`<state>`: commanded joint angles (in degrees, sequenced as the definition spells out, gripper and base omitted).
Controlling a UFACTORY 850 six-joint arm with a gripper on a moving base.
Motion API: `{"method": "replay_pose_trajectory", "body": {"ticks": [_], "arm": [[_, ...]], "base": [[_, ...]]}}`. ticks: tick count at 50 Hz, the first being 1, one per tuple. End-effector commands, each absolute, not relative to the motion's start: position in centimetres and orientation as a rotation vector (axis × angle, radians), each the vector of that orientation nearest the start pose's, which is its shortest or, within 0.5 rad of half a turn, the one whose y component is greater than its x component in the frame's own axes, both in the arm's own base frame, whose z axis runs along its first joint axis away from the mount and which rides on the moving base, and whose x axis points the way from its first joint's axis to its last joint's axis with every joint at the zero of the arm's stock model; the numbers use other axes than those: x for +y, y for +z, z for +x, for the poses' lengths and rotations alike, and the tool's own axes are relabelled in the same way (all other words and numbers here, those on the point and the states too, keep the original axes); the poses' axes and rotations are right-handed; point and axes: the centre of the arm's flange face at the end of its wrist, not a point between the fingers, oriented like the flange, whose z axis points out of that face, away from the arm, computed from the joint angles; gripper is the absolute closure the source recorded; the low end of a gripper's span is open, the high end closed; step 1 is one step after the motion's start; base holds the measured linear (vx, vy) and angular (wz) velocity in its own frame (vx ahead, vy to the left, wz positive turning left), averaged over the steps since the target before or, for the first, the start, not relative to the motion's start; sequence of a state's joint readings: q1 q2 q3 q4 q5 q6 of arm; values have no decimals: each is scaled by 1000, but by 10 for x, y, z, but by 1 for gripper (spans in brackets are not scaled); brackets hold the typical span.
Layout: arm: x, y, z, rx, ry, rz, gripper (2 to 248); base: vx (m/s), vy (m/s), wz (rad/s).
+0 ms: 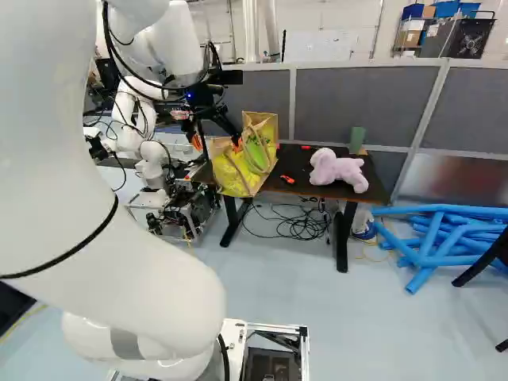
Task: Pick up the bag on the ground and place it on the table
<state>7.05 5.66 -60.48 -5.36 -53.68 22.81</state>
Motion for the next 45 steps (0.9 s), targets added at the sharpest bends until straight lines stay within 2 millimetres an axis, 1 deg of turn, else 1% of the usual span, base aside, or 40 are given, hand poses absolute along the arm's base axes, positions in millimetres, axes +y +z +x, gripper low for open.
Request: {"method": "replay_pose_trajectory", "body": {"ticks": [22, 45], "arm": [[42, 597, 427, 304, -503, -3078, 3], [37, 554, 420, 239, -692, -3013, 3]], "base": [[0, 0, 0], [0, 0, 0]]}}
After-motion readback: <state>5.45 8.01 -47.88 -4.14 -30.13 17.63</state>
